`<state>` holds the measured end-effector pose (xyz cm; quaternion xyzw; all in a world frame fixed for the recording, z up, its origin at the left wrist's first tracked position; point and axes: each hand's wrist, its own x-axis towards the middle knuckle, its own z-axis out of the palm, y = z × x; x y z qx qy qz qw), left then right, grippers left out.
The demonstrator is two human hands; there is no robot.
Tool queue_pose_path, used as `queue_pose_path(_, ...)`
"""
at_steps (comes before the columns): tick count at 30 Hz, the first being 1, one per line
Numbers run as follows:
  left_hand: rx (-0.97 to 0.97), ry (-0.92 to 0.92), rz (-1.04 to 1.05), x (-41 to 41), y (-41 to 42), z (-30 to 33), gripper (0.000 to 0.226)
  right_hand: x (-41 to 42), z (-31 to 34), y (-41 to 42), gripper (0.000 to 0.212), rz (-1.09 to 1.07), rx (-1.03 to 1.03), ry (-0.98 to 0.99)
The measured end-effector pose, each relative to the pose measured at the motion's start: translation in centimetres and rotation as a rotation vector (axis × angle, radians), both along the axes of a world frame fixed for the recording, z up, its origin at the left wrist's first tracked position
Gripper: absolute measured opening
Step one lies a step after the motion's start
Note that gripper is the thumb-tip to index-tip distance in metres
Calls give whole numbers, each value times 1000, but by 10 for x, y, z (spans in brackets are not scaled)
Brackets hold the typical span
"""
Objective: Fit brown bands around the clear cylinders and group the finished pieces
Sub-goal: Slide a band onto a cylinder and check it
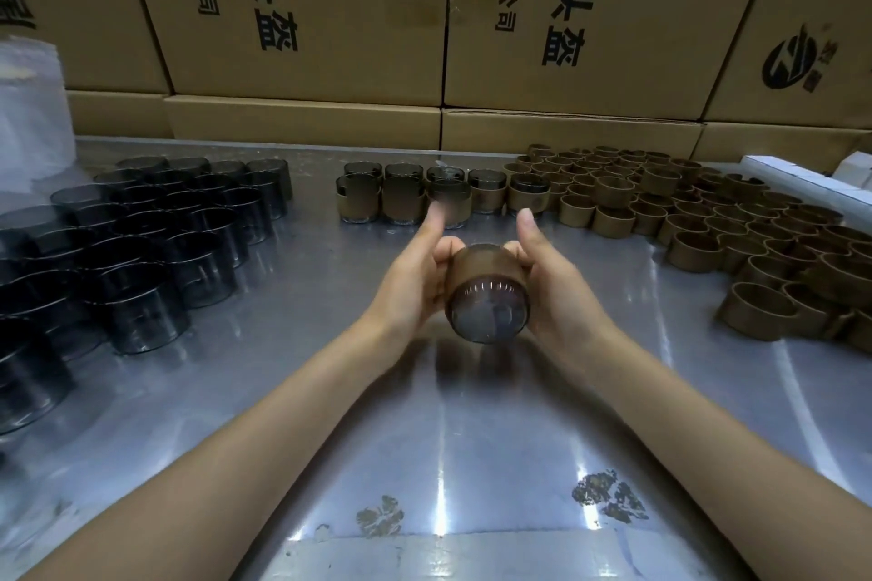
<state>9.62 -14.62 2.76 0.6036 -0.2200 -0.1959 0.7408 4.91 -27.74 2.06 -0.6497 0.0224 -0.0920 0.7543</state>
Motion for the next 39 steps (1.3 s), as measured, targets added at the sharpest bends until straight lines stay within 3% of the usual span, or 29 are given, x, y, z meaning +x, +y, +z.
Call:
queue_pose_path(4,17,-295,252,-11,-12,-8,55,-1,-3,18,46,-231,18,-117)
queue_pose_path(7,2,-363,337,-15,-13,-9,56,-2,-3,20,45,-265,1,-151)
queue_pose_path(26,-23,-368,301,-16,-13,-8,55,-4,-1,22,59,-317,-36,-126)
queue_pose_path(32,-30,-356,289,-16,-15,-9,56,-3,1,23,44,-352,10,-94)
queue_pose_path(39,-2,-357,287,-13,-17,-14,56,0,-1,19,56,-305,2,-99)
